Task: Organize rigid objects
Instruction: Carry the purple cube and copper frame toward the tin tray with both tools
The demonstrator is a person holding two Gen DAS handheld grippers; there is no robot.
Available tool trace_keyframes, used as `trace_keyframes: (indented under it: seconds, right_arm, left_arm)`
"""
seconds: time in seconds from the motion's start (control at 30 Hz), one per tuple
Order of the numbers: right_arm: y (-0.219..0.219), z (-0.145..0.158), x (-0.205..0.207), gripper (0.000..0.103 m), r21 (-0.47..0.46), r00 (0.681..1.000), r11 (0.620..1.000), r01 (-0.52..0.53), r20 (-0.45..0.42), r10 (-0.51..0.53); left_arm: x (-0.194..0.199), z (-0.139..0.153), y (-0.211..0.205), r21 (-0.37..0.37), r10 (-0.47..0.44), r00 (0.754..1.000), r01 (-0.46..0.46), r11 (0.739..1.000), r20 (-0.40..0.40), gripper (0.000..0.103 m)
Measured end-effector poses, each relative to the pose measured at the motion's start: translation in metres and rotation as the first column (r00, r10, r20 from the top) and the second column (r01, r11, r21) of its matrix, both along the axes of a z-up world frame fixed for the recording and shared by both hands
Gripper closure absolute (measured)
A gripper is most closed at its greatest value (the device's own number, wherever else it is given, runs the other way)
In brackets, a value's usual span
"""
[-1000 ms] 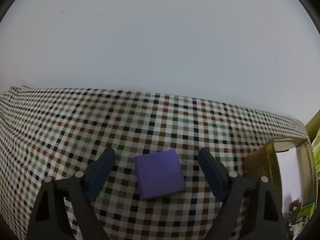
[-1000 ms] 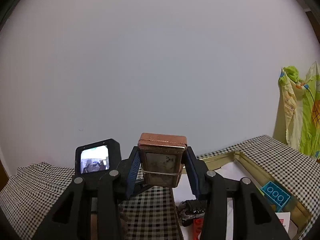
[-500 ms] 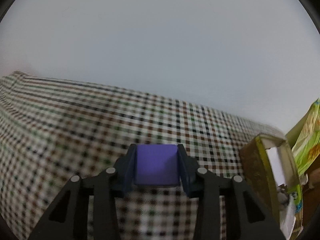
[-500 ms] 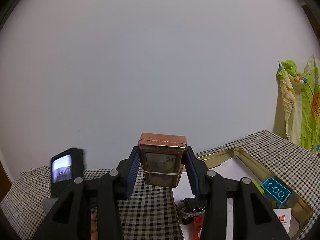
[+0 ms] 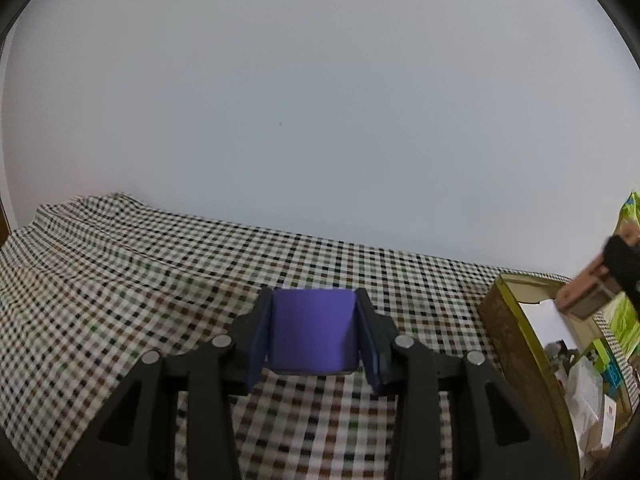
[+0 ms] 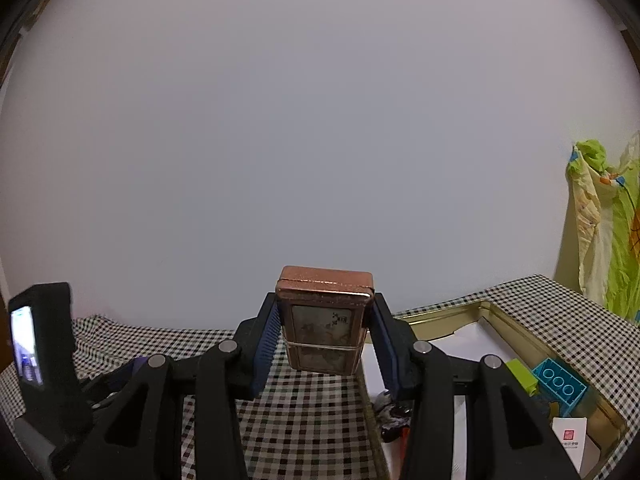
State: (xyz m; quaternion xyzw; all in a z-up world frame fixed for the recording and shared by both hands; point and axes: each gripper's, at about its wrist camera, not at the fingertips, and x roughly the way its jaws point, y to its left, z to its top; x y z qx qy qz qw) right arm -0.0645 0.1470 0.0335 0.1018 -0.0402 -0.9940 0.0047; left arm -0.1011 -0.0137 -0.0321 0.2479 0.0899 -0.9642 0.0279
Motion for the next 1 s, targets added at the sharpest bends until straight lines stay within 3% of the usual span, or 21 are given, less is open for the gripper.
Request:
trace_keyframes:
  seconds: [0.4, 1.0]
  right_arm:
    - [0.01, -0.013, 0.004, 0.056, 0.052, 0.997, 0.995, -0.081, -0.004, 0.081]
    - [0.062, -0.008, -0.001, 0.056, 0.028, 0.997, 0.997, -0.078, -0.026, 0.078]
  left_arm:
    - [0.027, 0.016, 0.008, -0.116, 0.01, 0.996, -0.021, 0.993, -0.087, 0.065]
    - [0.031, 0.021, 0.014, -0.129, 0.02, 0.995, -0.033, 0.991, -0.097, 0.065]
